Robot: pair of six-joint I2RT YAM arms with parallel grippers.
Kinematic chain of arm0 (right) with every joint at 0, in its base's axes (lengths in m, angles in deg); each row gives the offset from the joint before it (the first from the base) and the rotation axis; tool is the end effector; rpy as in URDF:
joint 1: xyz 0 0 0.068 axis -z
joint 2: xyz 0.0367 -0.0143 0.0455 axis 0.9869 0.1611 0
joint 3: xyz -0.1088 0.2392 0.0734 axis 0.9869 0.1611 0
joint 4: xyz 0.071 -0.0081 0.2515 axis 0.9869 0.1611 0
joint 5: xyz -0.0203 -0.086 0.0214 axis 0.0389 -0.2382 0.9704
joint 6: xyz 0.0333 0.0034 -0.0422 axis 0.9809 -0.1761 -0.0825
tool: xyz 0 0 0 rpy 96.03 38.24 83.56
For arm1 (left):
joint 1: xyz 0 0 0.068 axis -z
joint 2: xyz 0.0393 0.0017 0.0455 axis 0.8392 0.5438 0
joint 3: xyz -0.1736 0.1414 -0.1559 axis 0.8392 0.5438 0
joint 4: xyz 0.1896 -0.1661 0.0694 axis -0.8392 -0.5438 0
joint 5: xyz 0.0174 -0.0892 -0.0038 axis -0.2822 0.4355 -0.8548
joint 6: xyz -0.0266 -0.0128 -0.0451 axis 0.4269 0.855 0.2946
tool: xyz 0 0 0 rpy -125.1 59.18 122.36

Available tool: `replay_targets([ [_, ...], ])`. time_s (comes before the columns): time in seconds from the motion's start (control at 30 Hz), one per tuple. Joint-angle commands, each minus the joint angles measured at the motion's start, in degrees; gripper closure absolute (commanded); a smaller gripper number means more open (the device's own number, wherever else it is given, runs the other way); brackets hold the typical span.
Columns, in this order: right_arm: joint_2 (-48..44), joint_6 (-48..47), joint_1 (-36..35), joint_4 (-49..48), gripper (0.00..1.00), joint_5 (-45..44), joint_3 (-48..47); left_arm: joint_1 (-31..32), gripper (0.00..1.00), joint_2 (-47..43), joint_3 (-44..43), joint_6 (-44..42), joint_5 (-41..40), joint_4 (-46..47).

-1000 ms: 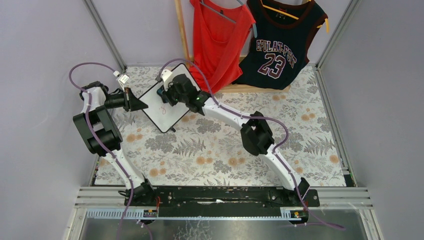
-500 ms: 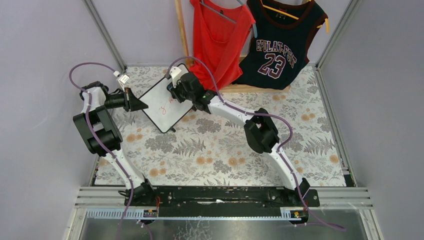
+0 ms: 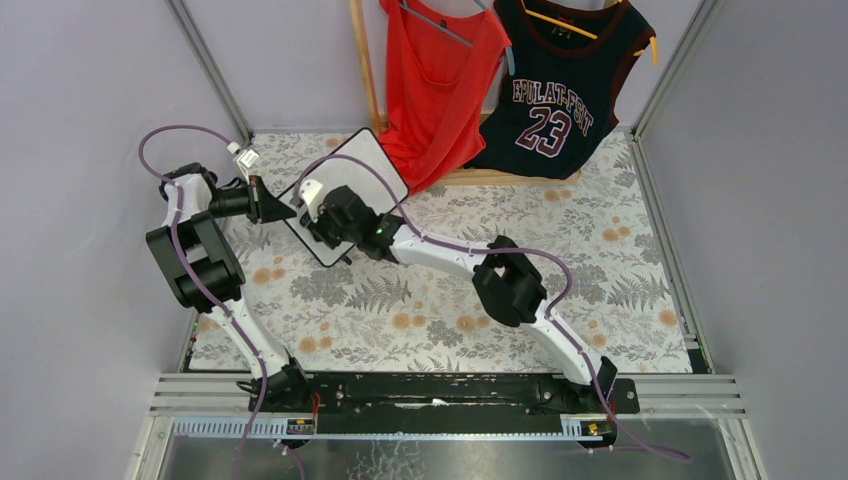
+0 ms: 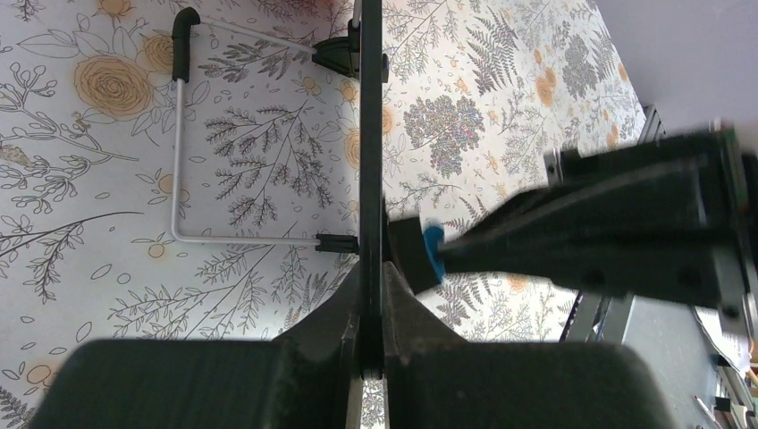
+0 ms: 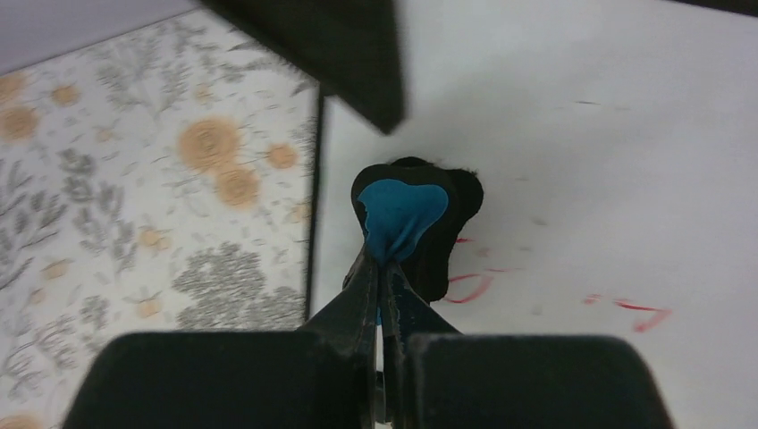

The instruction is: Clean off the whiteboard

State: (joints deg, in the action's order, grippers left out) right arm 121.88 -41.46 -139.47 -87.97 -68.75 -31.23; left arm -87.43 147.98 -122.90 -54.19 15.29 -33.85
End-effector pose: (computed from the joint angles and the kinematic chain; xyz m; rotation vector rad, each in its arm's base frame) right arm 0.2964 0.4898 0.2364 -0.9984 1.6394 0.6868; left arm 0.3334 0.1565 0.2329 0.4347 2.0267 -1.0853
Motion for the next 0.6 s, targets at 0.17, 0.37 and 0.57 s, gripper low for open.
replay_targets([
  [0.17, -0.64, -1.08, 0.81, -0.13, 1.00, -1.25, -0.58, 0.97, 1.00, -1.43, 1.18, -2.75, -3.03, -0.63],
  [0.37, -1.06, -0.99, 5.67, -0.57, 1.00, -1.33, 0.47, 0.94, 1.00, -1.59, 1.21, -2.77, -3.25, -0.63],
  [0.57, -0.64, -1.49, 10.82, -0.12, 1.00, -1.92, -0.15, 0.92, 1.00, -1.57, 1.01, -3.02, -3.39, -0.94],
])
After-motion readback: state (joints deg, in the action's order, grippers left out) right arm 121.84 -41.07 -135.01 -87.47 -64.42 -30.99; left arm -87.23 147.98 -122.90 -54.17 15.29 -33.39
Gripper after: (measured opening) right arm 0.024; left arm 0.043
